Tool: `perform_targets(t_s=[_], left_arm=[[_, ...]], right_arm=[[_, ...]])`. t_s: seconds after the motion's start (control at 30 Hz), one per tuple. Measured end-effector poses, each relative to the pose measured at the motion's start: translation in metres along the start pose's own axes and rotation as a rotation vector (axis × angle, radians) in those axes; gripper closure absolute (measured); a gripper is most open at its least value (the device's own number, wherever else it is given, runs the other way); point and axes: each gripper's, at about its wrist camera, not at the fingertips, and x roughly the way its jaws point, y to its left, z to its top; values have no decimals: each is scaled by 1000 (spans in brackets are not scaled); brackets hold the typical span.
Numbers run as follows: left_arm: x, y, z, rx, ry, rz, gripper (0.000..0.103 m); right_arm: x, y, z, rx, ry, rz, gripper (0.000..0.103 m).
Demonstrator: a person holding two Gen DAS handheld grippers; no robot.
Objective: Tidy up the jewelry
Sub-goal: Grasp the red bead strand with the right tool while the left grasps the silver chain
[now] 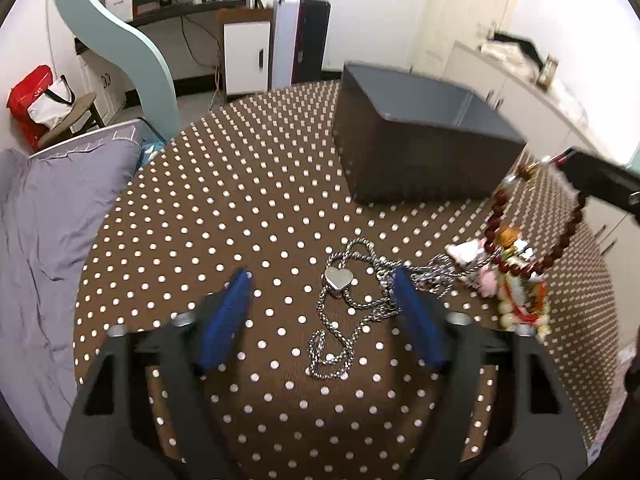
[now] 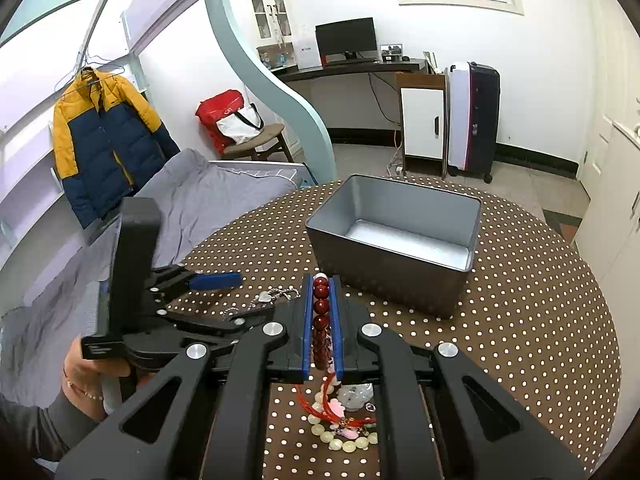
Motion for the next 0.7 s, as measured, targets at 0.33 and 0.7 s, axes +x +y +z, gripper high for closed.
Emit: perform_targets(t_s=[0.33, 0.7], left_arm=[[-2, -9, -2, 92, -5, 36, 88], [-81, -8, 31, 44, -157, -219, 88]], right_arm=[[-7, -3, 6, 8, -28, -9, 97], [-43, 5, 25, -15, -95, -26, 97]])
